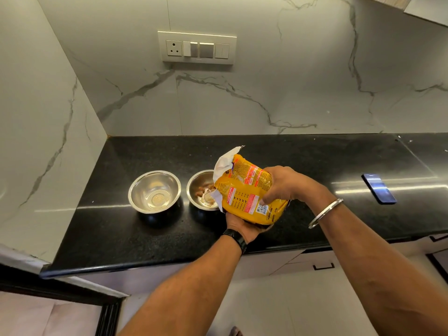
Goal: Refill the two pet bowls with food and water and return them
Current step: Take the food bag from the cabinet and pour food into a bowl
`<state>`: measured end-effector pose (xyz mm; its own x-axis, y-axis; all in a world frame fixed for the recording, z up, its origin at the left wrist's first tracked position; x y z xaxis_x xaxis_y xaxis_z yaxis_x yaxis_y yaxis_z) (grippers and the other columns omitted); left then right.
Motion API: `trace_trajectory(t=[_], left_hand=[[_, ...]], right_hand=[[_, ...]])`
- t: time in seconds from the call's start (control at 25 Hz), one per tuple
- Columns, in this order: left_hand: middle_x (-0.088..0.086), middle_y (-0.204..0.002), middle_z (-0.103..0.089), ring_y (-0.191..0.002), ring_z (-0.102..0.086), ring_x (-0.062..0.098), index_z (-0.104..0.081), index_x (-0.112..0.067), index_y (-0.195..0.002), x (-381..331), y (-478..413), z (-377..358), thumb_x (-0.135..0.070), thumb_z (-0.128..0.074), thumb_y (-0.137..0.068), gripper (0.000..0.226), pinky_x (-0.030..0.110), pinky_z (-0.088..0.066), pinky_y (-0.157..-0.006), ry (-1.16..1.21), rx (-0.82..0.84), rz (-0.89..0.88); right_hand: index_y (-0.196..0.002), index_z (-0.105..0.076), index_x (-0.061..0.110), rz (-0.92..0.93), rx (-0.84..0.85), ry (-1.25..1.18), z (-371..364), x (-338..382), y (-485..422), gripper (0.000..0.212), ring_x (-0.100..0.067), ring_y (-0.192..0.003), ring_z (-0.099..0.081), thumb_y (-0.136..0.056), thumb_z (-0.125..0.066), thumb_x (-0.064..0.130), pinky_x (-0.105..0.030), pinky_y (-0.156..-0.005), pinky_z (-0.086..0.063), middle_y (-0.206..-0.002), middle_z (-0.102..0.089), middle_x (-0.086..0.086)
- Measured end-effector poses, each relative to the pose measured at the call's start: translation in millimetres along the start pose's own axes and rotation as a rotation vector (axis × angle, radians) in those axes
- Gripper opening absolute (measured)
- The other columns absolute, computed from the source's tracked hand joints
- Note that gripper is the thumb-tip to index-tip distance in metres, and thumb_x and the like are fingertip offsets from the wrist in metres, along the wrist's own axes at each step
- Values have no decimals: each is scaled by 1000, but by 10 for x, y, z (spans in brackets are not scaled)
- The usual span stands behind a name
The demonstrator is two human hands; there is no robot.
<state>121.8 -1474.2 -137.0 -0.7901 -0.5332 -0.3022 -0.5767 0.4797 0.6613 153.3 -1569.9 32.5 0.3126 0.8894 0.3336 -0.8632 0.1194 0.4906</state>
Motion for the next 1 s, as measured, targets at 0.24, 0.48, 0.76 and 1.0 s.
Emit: trace_trajectory(t=[0.24,0.48,0.76,1.0], left_hand=[[24,-145,-66,-136,-56,50,-64,-26,-145,2,9,-12,-88,-41,-85,90,69,-36,-118,10,-7,33],[25,-149,-62,-140,-52,51,-62,-24,-148,16,7,-42,-87,-41,-86,91,70,-32,-120,21,-5,64],[26,-144,-66,-134,-57,52,-64,-24,-144,19,18,-32,-87,-43,-84,90,70,-36,-117,43,-5,69],[26,-145,-65,-135,-56,52,-64,-25,-144,-12,57,-39,-90,-42,-83,92,72,-33,-119,23,7,62]], right_hand=[[-142,-57,25,-48,39,40,25,72,-62,80,-30,-127,-66,-74,-98,27,-55,-104,-60,-135,-67,-2],[-145,-55,23,-80,65,87,66,120,-89,81,-32,-127,-67,-76,-97,27,-53,-102,-61,-137,-67,-6],[-147,-54,23,-106,93,107,79,197,-105,81,-32,-125,-69,-78,-96,27,-53,-100,-63,-137,-67,-7],[-147,-54,23,-114,99,106,87,245,-87,81,-33,-124,-70,-78,-96,27,-54,-101,-63,-136,-68,-8]])
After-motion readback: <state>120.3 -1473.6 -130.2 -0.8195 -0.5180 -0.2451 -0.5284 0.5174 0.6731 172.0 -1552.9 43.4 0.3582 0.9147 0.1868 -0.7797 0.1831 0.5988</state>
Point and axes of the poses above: each hand's wrist, its own y-axis away from the middle knuckle, its own z-axis out of the back of the hand, x = y × z, the point moved 7 cm from there along -y, towards the middle knuckle
